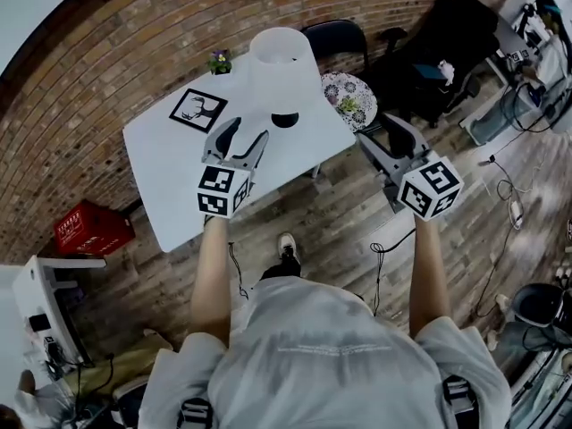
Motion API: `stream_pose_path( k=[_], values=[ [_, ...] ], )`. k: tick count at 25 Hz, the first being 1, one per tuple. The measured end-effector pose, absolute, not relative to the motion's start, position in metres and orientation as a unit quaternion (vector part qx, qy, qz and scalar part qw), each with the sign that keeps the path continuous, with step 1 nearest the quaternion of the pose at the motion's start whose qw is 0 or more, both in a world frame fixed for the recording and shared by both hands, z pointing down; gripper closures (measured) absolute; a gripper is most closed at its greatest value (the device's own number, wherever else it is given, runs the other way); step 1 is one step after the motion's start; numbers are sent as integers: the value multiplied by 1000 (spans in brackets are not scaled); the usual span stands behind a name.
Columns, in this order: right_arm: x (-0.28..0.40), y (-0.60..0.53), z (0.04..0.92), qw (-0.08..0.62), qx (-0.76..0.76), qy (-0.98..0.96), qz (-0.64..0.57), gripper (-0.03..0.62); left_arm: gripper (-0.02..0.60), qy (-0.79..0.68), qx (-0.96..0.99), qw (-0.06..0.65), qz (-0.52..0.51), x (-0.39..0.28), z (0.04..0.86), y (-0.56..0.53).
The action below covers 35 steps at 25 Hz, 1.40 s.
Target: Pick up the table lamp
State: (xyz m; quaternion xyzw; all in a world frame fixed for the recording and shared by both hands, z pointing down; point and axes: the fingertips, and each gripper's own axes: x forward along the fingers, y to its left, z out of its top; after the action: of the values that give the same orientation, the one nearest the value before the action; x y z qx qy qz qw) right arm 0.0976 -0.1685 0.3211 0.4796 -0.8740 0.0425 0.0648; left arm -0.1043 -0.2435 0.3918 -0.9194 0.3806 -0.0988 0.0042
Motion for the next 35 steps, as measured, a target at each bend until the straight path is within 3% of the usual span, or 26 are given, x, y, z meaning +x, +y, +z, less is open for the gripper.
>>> stream_pose_path(
  k=[17,24,35],
  values=[
    [112,-275,460,123,488,-858,108,296,299,362,-915,-115,-134,-70,569,-354],
    [144,-284,512,141,480,-859,107,296,296,393,-906,-105,-120,-24,625,-381],
    [170,-300,537,139,451,-876,99,296,298,470,-874,-57,-104,3,644,-440]
  ],
)
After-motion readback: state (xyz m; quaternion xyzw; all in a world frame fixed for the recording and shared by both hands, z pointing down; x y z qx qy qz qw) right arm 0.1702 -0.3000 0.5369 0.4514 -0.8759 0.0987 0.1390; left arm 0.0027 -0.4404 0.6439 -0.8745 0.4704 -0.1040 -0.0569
